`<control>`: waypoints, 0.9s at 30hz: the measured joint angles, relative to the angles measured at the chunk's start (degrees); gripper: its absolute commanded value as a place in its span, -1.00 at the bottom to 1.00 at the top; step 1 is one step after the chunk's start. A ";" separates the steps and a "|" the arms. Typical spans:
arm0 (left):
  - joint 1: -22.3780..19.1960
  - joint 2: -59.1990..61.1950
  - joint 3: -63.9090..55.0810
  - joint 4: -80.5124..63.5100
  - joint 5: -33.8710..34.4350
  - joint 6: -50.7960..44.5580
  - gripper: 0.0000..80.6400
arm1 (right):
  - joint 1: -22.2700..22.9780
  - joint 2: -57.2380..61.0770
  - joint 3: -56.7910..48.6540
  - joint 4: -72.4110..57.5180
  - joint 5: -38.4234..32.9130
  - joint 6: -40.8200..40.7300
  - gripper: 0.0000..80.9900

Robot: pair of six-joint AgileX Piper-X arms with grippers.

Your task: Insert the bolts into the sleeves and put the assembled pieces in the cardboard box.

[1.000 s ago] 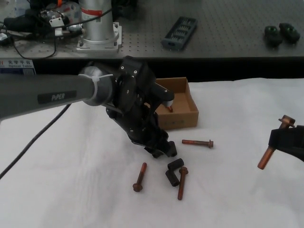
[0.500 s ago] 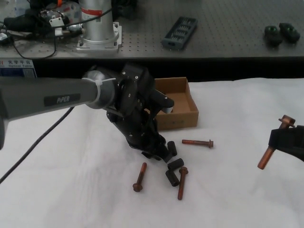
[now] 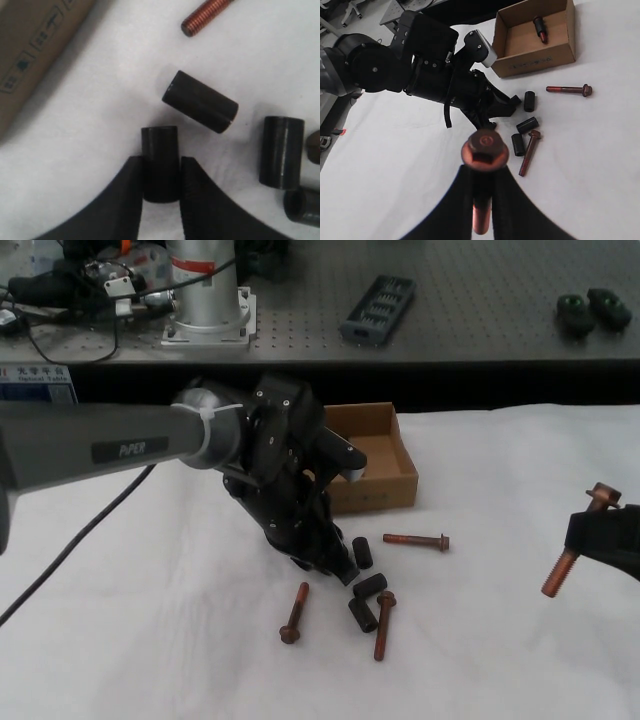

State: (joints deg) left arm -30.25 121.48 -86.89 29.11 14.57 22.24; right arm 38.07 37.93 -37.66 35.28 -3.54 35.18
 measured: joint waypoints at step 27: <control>-0.08 -24.60 11.85 13.42 11.16 -0.57 -0.98 | 0.00 4.20 0.00 -11.53 -0.86 0.00 -0.95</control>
State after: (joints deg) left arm -30.33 96.88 -75.04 42.53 25.73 21.67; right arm 38.07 42.13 -37.66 23.75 -4.40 35.18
